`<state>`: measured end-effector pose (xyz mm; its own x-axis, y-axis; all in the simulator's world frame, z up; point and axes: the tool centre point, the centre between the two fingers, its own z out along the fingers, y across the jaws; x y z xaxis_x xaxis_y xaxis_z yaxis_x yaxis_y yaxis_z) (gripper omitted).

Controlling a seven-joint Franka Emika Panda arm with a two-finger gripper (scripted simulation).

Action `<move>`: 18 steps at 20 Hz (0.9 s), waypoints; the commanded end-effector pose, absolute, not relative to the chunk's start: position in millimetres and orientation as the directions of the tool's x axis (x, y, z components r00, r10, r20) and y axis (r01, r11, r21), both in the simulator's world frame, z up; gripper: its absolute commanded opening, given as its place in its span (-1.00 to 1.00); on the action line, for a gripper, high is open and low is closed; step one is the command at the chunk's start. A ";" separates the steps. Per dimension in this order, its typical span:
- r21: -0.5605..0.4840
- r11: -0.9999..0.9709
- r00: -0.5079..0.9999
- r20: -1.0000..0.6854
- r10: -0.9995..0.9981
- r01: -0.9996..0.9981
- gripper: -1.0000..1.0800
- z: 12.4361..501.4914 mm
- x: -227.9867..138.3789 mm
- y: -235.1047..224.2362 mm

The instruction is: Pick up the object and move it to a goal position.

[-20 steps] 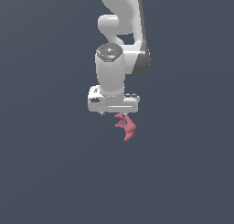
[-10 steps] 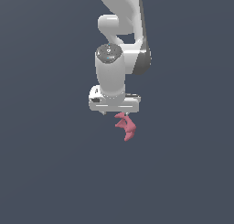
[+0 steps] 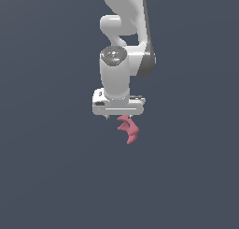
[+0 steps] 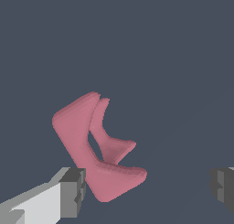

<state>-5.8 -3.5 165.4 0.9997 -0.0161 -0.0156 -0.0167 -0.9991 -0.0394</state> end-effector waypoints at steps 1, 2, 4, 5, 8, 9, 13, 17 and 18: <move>-0.036 -0.999 1.000 -0.014 0.025 0.025 0.92 163.4 -5.5 -0.3; -0.035 -0.998 0.999 -0.013 0.046 0.045 0.92 162.5 -5.4 1.2; -0.031 -0.995 0.996 -0.010 0.092 0.091 0.92 160.4 -5.1 4.7; -0.029 -0.993 0.993 -0.009 0.117 0.117 0.92 159.2 -5.0 6.7; -0.023 -0.979 0.979 -0.006 0.204 0.204 0.92 155.2 -4.5 13.4; -0.020 -0.971 0.972 -0.005 0.236 0.236 0.92 153.8 -4.3 15.9; -0.012 -0.938 0.938 -0.002 0.347 0.347 0.92 148.7 -3.9 25.0; -0.006 -0.904 0.904 -0.001 0.428 0.428 0.92 144.9 -3.6 32.0; -0.005 -0.896 0.896 -0.001 0.443 0.443 0.92 144.2 -3.6 33.4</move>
